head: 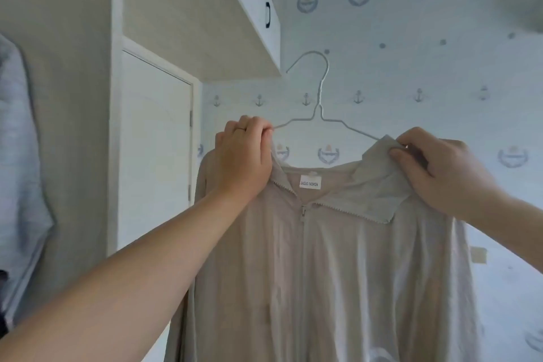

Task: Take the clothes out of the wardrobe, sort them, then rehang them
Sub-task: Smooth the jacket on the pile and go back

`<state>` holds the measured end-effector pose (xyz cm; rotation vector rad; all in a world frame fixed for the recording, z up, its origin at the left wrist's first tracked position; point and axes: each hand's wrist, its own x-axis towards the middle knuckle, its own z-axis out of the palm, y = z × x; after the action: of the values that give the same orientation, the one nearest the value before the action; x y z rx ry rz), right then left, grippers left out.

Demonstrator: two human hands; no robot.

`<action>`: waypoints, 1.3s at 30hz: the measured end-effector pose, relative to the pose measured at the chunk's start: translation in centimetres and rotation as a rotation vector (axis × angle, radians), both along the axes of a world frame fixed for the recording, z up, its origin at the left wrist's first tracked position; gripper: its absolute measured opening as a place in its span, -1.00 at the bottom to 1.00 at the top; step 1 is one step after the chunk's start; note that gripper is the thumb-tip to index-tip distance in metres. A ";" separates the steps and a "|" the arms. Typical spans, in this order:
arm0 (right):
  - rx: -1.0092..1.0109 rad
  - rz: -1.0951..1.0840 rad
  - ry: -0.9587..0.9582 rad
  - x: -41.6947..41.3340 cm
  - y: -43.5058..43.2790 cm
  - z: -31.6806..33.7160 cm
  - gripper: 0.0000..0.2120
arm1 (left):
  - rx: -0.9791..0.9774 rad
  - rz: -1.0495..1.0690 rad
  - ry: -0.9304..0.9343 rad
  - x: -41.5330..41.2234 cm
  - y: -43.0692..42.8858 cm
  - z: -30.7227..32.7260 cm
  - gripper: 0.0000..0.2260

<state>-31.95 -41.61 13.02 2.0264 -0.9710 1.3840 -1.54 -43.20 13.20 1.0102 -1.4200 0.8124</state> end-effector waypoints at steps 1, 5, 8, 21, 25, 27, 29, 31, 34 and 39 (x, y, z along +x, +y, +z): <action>0.028 -0.038 -0.002 -2.0 -0.1 -0.9 -0.93 | 0.020 -0.045 0.013 -2.1 -1.2 -1.1 -0.86; 0.123 -0.153 -0.008 -8.9 -0.2 -5.4 -0.89 | 0.094 -0.156 0.015 -9.9 -5.5 -6.2 -0.88; 0.224 -0.210 -0.015 -13.3 -0.2 -9.5 -0.88 | 0.174 -0.228 0.007 -14.9 -8.3 -10.6 -0.89; 0.571 -0.548 -0.135 -28.2 -2.4 -26.0 -0.92 | 0.451 -0.514 -0.141 -35.4 -21.7 -28.0 -0.88; 0.603 -0.641 -0.164 -32.0 -4.9 -28.7 -0.91 | 0.468 -0.595 -0.197 -42.0 -26.9 -30.5 -0.85; 0.619 -0.699 -0.175 -33.9 -6.3 -29.9 -0.92 | 0.468 -0.647 -0.225 -45.4 -29.6 -31.5 -0.86; 0.637 -0.757 -0.196 -35.9 -7.8 -31.2 -0.92 | 0.474 -0.698 -0.253 -48.7 -32.3 -32.6 -0.90; 0.643 -0.814 -0.224 -37.7 -9.3 -32.4 -0.93 | 0.494 -0.754 -0.278 -52.0 -34.8 -33.7 -0.90; 0.652 -0.877 -0.269 -40.1 -11.2 -34.2 -0.94 | 0.509 -0.833 -0.294 -56.7 -37.9 -35.5 -0.89; 0.711 -0.972 -0.354 -44.1 -12.8 -36.9 -0.94 | 0.564 -0.944 -0.343 -63.8 -40.3 -38.2 -0.86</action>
<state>-76.04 -54.41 -23.92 1.2773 -2.4366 0.8821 -65.35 -83.49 -24.98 0.4697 -2.2176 -0.1419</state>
